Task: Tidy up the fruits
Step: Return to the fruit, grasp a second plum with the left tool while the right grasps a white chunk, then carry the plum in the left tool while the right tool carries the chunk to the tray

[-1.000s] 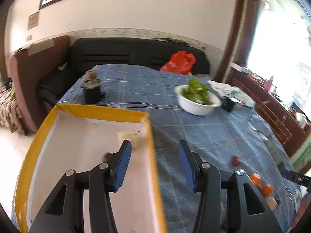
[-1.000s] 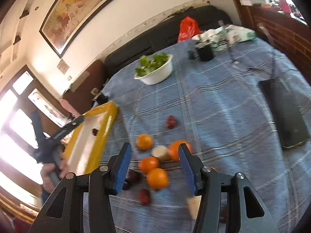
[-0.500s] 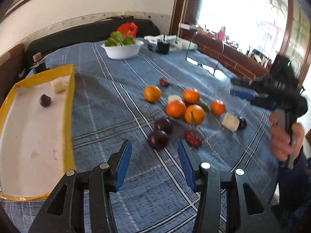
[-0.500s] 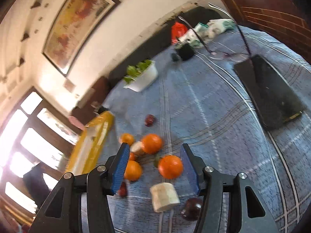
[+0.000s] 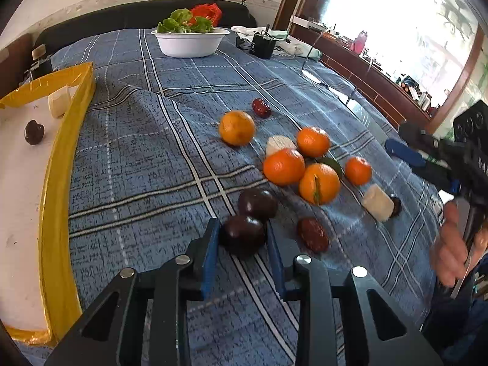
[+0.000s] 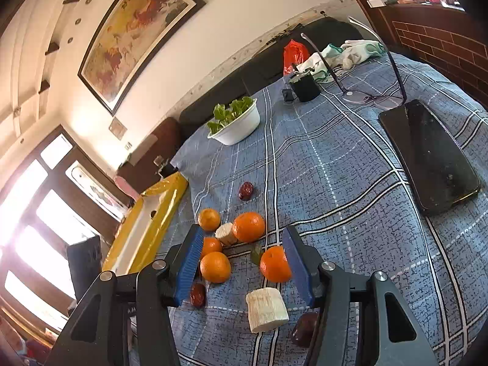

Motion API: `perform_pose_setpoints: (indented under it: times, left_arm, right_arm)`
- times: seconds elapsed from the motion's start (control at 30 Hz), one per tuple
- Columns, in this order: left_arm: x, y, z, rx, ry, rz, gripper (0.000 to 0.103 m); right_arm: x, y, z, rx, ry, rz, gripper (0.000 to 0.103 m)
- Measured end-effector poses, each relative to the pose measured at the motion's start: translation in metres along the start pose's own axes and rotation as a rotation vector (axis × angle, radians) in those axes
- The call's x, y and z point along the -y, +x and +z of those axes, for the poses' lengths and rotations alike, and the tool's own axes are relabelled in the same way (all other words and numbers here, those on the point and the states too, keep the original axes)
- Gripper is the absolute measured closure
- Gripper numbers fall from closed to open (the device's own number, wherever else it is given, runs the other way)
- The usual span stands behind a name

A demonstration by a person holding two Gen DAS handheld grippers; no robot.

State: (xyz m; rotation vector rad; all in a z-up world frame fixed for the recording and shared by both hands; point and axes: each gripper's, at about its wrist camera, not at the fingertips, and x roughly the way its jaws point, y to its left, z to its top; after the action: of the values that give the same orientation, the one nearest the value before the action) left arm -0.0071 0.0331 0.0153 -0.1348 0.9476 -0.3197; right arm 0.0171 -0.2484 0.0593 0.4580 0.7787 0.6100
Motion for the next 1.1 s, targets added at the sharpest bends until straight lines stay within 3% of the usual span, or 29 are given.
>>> perform_pose_setpoints:
  times: [0.17,0.27,0.5,0.67,0.97,1.1]
  left_arm:
    - [-0.016,0.002,0.003,0.020,-0.093,-0.086,0.075]
    - [-0.023,-0.006,0.002,0.059,-0.131,-0.105,0.075]
    - [-0.021,-0.022,0.001,0.147,-0.119,-0.067,0.075]
    - [-0.022,-0.025,0.002,0.162,-0.118,-0.058,0.075]
    - [-0.023,-0.028,0.001,0.175,-0.117,-0.054,0.075]
    - [-0.024,-0.028,0.001,0.176,-0.124,-0.052,0.075]
  right_arm:
    - [-0.003,0.003,-0.005,-0.050,-0.019,-0.015,0.043]
    - [-0.008,-0.001,-0.011,-0.081,-0.088,-0.065,0.043]
    - [-0.040,0.019,-0.039,-0.219,-0.369,-0.267,0.044]
    - [-0.051,0.029,-0.055,-0.268,-0.497,-0.366,0.072]
    - [-0.073,0.010,-0.042,-0.177,-0.494,-0.311,0.072]
    - [-0.078,0.015,-0.035,-0.171,-0.435,-0.254,0.072]
